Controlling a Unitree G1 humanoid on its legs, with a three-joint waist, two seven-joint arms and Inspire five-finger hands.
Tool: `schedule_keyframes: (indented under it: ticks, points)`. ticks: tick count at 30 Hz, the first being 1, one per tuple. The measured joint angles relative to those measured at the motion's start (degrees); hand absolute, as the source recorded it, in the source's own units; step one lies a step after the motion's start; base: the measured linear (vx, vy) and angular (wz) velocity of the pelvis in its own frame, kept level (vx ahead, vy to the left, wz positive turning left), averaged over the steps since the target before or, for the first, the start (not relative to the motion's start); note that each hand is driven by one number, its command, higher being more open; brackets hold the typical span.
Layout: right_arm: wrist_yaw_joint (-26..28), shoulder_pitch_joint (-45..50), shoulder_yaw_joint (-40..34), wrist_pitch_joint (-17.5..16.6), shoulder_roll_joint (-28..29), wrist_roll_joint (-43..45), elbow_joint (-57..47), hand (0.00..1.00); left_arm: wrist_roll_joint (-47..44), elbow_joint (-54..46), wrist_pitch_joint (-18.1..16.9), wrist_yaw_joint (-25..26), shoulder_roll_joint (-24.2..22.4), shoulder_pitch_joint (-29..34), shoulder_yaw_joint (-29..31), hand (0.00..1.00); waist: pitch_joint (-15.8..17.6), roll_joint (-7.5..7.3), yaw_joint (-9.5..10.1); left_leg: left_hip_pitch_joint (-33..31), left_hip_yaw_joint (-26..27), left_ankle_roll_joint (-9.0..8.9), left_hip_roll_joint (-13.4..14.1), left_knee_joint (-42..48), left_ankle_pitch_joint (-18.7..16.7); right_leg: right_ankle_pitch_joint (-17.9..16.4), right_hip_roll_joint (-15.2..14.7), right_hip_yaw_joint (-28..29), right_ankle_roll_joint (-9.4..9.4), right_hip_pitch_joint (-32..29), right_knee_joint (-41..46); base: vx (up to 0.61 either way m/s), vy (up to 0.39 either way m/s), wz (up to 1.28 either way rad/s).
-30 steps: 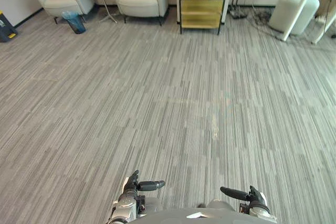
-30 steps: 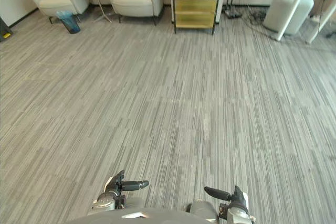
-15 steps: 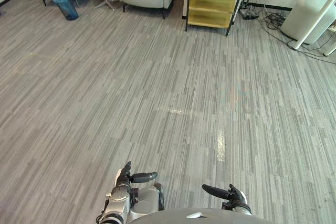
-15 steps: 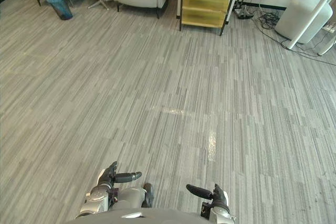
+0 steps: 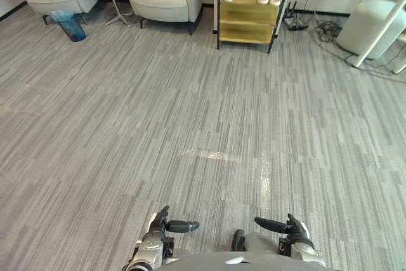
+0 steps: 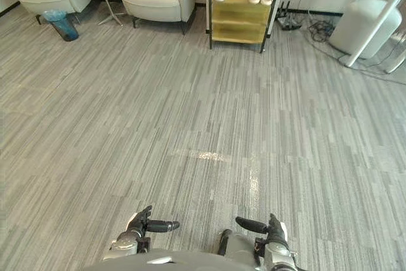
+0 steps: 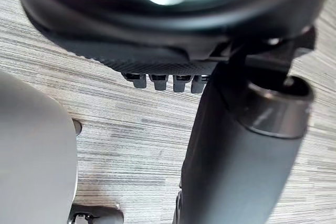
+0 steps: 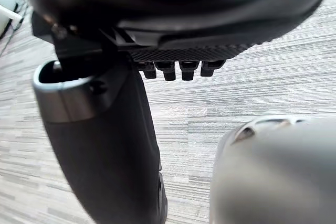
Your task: Pick up cushions and gather them together orderly.
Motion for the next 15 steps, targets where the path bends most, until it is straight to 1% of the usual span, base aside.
schedule_keyframes:
  ticks: [1,2,3,4,5,6,7,8,9,10,11,12,13,14,15]
  points:
    - [-0.40,1.32,0.30,0.23,-0.22,-0.02,-0.73,1.00,0.06,-1.39,-0.03,-0.13,-0.25,0.39,0.93,1.00,0.33,0.15,0.10,-5.93,-0.08,-2.22,2.38,14.32,0.90,-0.33,1.31,-1.09,-0.48,3.85,-2.73,0.32,-0.243,0.45]
    - [-0.53,1.60,0.36,0.23,-0.24,-0.01,-1.02,1.00,0.10,-1.77,-0.05,-0.21,-0.35,0.48,1.42,1.00,0.34,0.28,0.18,-7.10,0.02,-2.35,3.00,17.51,0.85,-0.49,1.61,-1.31,-0.58,4.67,-3.19,0.25,-0.165,0.19]
    - [-0.95,2.13,0.45,0.22,-0.23,0.09,-1.48,1.00,0.17,-3.11,-0.22,-0.52,-0.86,0.78,2.68,1.00,0.44,0.49,0.70,-11.59,1.50,-1.71,4.76,27.24,0.20,-0.93,2.55,-1.64,-0.78,8.18,-4.96,0.29,-0.126,-0.06]
    - [-1.01,2.43,0.43,0.24,-0.09,0.27,-1.47,1.00,0.47,-3.99,-0.25,-0.62,-0.84,0.77,2.61,1.00,0.53,0.24,1.22,-14.07,3.62,-0.92,4.90,28.62,-1.13,-0.97,2.70,-1.37,-0.72,10.74,-7.10,0.24,-0.074,-0.08]
    - [-1.01,2.43,0.43,0.24,-0.08,0.27,-1.47,1.00,0.48,-3.99,-0.26,-0.63,-0.84,0.78,2.61,1.00,0.54,0.23,1.23,-14.11,3.65,-0.93,4.89,28.58,-1.18,-0.97,2.70,-1.37,-0.72,10.79,-7.16,0.31,-0.051,-0.16]
    - [-1.01,2.39,0.35,0.28,0.16,0.70,-1.43,1.00,0.49,-4.20,-0.37,-0.76,-0.76,0.63,2.60,1.00,0.63,-0.09,1.43,-16.35,5.68,0.01,3.54,21.89,-2.01,-0.75,2.21,-1.16,-0.28,12.99,-9.43,0.31,0.017,-0.14]
    - [-1.02,2.34,0.19,0.37,0.36,0.86,-1.44,1.00,0.45,-4.21,-0.31,-0.68,-0.68,0.38,2.67,1.00,0.76,-0.40,1.48,-16.83,6.09,0.34,1.70,13.52,-1.98,-0.74,1.53,-0.97,0.16,14.10,-10.37,0.33,0.046,-0.15]
    - [-1.02,2.34,0.19,0.38,0.46,0.85,-1.46,1.00,0.47,-4.22,-0.28,-0.71,-0.60,0.18,2.66,1.00,0.89,-0.62,1.49,-16.82,6.10,0.46,0.65,9.18,-1.75,-0.83,1.05,-0.91,0.49,14.48,-10.67,0.35,0.092,-0.07]
    - [-1.03,2.36,0.12,0.40,0.81,0.86,-1.57,1.00,0.47,-4.24,-0.28,-0.69,-0.46,0.05,2.67,1.00,1.21,-1.16,1.50,-16.70,5.98,1.17,-1.71,-0.52,0.87,-1.29,-0.23,-0.85,1.32,15.07,-10.73,0.35,0.125,-0.03]
    - [-1.05,2.58,0.12,0.45,0.92,0.87,-1.92,1.00,0.43,-4.33,-0.29,-0.64,-0.54,0.04,2.70,1.00,1.36,-1.35,1.54,-16.69,5.52,1.83,-3.27,-8.01,4.73,-1.88,-0.97,-0.65,2.31,15.72,-10.74,0.42,0.175,-0.05]
    - [-1.07,3.15,0.16,0.57,0.97,0.87,-2.54,1.00,0.31,-4.64,-0.29,-0.51,-0.60,0.06,2.88,1.00,1.39,-1.29,1.75,-16.69,4.84,1.71,-4.30,-12.99,9.16,-2.77,-1.39,-0.28,3.71,16.73,-10.73,0.36,0.163,-0.15]
    - [-1.07,3.60,0.34,0.59,0.93,0.87,-2.65,1.00,0.26,-4.68,-0.33,-0.32,-1.19,0.18,3.68,1.00,1.30,-1.12,2.31,-15.80,4.81,2.37,-4.31,-13.70,14.14,-3.69,-1.39,0.53,4.95,17.58,-10.54,0.37,0.169,-0.27]
    - [-1.11,3.46,0.79,0.66,1.27,0.85,-2.34,1.00,0.24,-4.66,-0.30,0.06,-0.72,-0.09,4.54,1.00,1.26,-2.23,2.86,-14.29,5.33,4.16,-5.33,-13.81,16.90,-4.44,-2.39,1.91,5.67,18.82,-10.61,0.29,0.122,-0.26]
    - [-1.20,3.45,1.48,0.70,1.93,0.85,-2.61,1.00,0.27,-4.65,-0.34,0.21,-0.25,-0.03,4.44,1.00,1.06,-3.27,2.81,-13.83,5.48,4.51,-6.01,-14.20,16.22,-4.23,-3.14,2.70,5.64,18.68,-10.53,0.34,0.144,-0.16]
    - [-1.18,3.24,1.91,0.47,3.41,0.83,-2.89,1.00,0.21,-4.91,-0.34,0.23,0.68,-0.09,4.44,1.00,0.96,-5.29,2.87,-13.80,6.21,4.96,-6.94,-13.57,14.67,-3.77,-4.55,4.43,5.65,18.70,-10.34,0.32,0.154,-0.13]
